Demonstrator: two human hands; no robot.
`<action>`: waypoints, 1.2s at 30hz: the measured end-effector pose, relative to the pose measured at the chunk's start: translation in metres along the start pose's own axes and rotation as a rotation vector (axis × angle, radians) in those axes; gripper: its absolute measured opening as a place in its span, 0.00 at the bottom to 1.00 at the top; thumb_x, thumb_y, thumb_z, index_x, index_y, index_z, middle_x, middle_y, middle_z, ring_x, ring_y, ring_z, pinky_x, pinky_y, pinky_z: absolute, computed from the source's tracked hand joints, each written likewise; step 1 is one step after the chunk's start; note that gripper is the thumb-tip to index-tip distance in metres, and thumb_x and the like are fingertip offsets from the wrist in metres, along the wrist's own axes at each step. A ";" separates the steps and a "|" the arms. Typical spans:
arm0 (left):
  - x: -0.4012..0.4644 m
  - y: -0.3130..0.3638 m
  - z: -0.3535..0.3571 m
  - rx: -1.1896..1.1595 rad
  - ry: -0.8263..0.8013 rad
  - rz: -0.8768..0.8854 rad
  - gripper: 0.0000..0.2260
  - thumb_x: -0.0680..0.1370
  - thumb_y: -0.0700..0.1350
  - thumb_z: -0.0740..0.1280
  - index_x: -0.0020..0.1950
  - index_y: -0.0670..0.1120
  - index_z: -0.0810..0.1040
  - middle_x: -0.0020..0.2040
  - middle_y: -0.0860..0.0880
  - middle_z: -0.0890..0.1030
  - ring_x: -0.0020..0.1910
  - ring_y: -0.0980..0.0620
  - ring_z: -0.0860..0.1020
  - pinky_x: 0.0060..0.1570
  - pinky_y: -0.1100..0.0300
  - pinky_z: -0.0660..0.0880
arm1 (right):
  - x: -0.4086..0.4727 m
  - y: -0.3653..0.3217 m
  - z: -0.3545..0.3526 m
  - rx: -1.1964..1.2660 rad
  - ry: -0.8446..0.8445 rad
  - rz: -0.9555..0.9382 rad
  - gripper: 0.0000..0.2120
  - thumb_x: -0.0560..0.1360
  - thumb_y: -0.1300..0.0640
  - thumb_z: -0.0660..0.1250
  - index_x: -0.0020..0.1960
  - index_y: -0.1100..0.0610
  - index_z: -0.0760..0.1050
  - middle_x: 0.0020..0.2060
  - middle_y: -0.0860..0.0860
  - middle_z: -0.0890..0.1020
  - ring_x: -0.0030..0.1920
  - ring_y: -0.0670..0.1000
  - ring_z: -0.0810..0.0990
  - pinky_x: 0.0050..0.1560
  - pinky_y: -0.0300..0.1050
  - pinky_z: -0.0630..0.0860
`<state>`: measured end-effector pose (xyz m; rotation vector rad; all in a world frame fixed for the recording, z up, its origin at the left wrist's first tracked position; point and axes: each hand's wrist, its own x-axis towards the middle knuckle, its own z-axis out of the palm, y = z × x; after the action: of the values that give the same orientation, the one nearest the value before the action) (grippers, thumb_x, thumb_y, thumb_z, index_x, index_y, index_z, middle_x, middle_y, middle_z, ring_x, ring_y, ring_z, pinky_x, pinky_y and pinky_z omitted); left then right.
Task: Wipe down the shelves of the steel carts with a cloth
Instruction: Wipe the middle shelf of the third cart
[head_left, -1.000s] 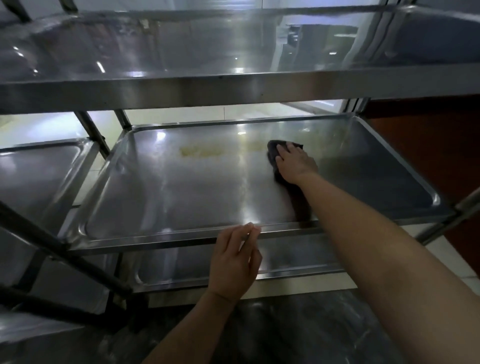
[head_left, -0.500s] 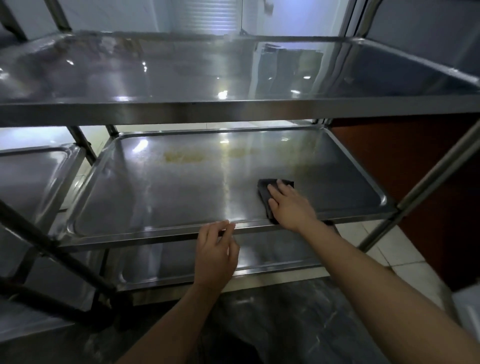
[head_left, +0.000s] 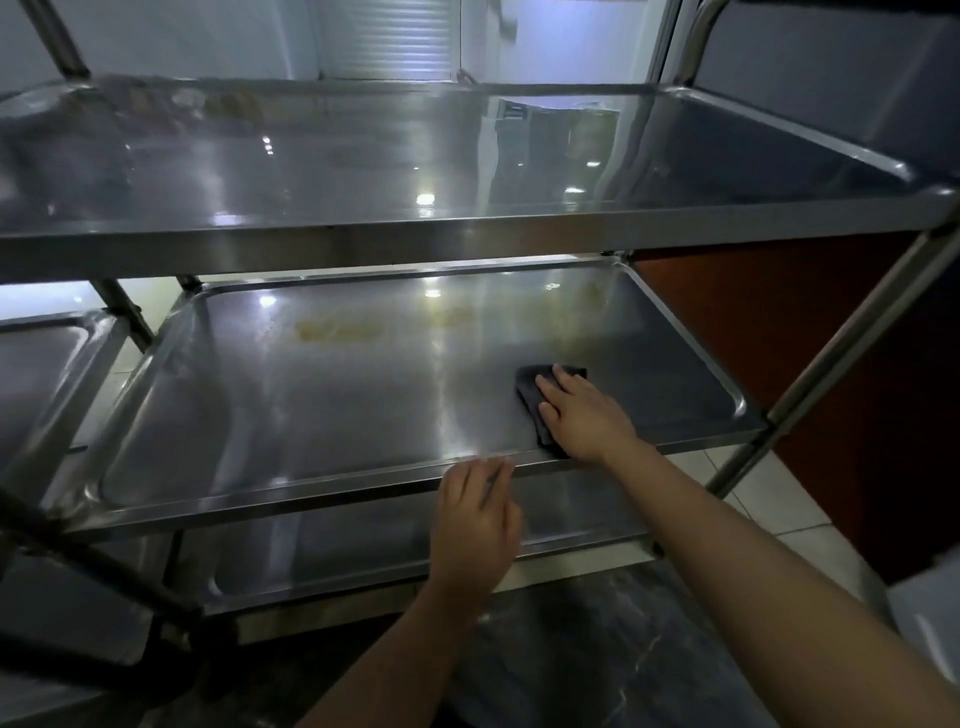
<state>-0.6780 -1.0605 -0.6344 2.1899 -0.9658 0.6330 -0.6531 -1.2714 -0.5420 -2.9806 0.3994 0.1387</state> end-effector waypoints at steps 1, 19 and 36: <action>0.000 0.000 0.003 0.002 0.013 0.010 0.17 0.78 0.39 0.65 0.66 0.39 0.81 0.62 0.43 0.80 0.59 0.42 0.78 0.62 0.45 0.73 | 0.010 0.000 -0.001 0.010 0.006 0.003 0.25 0.85 0.46 0.46 0.82 0.47 0.52 0.82 0.49 0.50 0.80 0.55 0.53 0.74 0.54 0.59; -0.002 0.002 0.014 0.081 0.091 0.006 0.18 0.79 0.43 0.64 0.68 0.41 0.80 0.64 0.44 0.80 0.64 0.45 0.74 0.66 0.49 0.73 | 0.141 0.057 -0.002 0.058 0.018 0.104 0.29 0.82 0.41 0.41 0.82 0.46 0.50 0.82 0.52 0.50 0.80 0.59 0.54 0.76 0.60 0.58; 0.025 0.044 0.016 -0.012 0.102 -0.041 0.14 0.78 0.40 0.64 0.62 0.38 0.82 0.60 0.40 0.80 0.58 0.39 0.77 0.62 0.43 0.72 | -0.022 0.076 -0.013 0.045 -0.036 -0.032 0.25 0.85 0.44 0.49 0.81 0.44 0.54 0.81 0.46 0.51 0.79 0.55 0.55 0.75 0.58 0.59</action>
<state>-0.6944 -1.1064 -0.6130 2.1397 -0.8676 0.7106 -0.6937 -1.3399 -0.5359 -2.9340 0.3456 0.1780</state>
